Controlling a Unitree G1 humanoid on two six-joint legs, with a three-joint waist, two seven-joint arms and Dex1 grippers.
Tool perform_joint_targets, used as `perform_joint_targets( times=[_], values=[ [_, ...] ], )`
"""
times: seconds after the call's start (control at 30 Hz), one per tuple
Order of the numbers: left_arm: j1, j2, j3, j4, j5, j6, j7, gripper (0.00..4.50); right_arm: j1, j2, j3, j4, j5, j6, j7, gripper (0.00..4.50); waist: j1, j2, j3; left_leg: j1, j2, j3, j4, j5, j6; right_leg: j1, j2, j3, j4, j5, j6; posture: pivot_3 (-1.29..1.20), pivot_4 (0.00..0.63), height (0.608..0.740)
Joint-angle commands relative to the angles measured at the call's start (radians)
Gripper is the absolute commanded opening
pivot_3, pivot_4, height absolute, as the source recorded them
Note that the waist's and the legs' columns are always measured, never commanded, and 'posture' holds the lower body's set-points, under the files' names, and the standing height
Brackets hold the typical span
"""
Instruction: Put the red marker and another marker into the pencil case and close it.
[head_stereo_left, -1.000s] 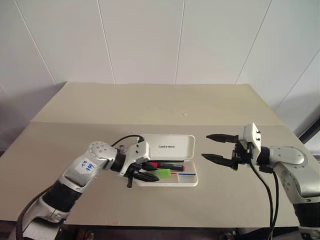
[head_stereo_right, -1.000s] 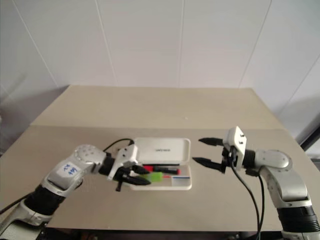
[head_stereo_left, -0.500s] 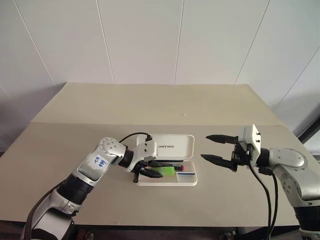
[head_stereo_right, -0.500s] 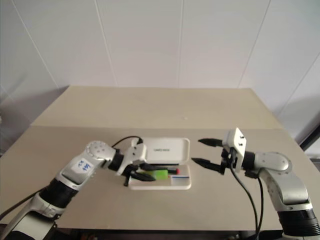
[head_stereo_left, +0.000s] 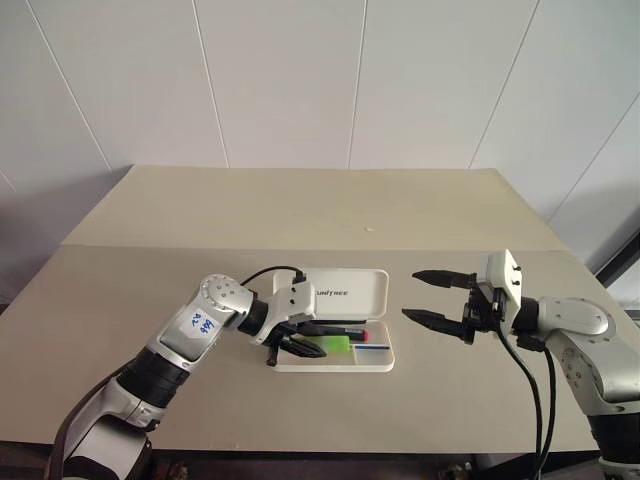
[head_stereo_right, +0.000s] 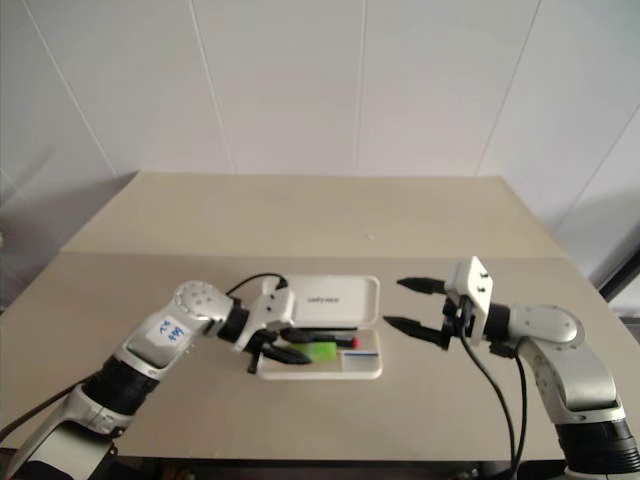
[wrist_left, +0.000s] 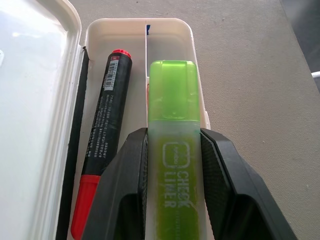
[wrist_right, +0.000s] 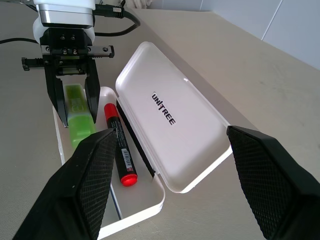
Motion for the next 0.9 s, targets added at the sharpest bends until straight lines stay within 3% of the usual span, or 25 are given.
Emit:
perform_joint_targets(
  times=[0.03, 0.07, 0.33, 0.67, 0.9],
  values=[
    [0.002, 0.001, 0.005, -0.039, 0.0, 0.013, -0.01, 1.08, -0.004, -0.019, -0.033, -0.04, 0.015, 0.0, -0.008, 4.5, 0.0, 0.0, 0.0, 0.0, 0.0, 0.0, 0.0, 0.0, 0.0, 0.0, 0.0, 0.0, 0.0, 0.0, 0.0, 0.0, 0.15, 0.74],
    [0.003, 0.001, 0.004, -0.042, -0.001, 0.017, -0.011, 1.83, -0.005, -0.019, -0.033, -0.04, 0.015, 0.001, -0.008, 4.5, 0.0, 0.0, 0.0, 0.0, 0.0, 0.0, 0.0, 0.0, 0.0, 0.0, 0.0, 0.0, 0.0, 0.0, 0.0, 0.0, 0.15, 0.74],
    [0.009, -0.004, 0.008, -0.066, -0.012, 0.046, -0.023, 4.42, -0.005, -0.02, -0.032, -0.04, 0.013, 0.001, -0.01, 4.5, 0.0, 0.0, 0.0, 0.0, 0.0, 0.0, 0.0, 0.0, 0.0, 0.0, 0.0, 0.0, 0.0, 0.0, 0.0, 0.0, 0.15, 0.74],
    [0.011, 0.015, 0.07, -0.154, -0.061, 0.112, -0.009, 4.47, 0.002, -0.027, -0.038, -0.048, 0.018, 0.006, -0.013, 4.5, -0.001, 0.0, 0.0, 0.0, 0.0, 0.0, 0.0, 0.0, 0.0, 0.0, 0.0, 0.0, 0.001, 0.0, 0.0, 0.0, 0.15, 0.74],
    [0.03, 0.023, 0.073, -0.1, -0.013, 0.088, 0.051, 4.47, -0.015, -0.022, -0.026, -0.034, 0.014, 0.005, -0.009, 4.5, 0.0, 0.0, 0.0, 0.001, 0.0, 0.0, 0.001, 0.0, 0.0, 0.0, 0.0, 0.0, 0.001, 0.0, 0.0, 0.0, 0.15, 0.74]
  ],
)
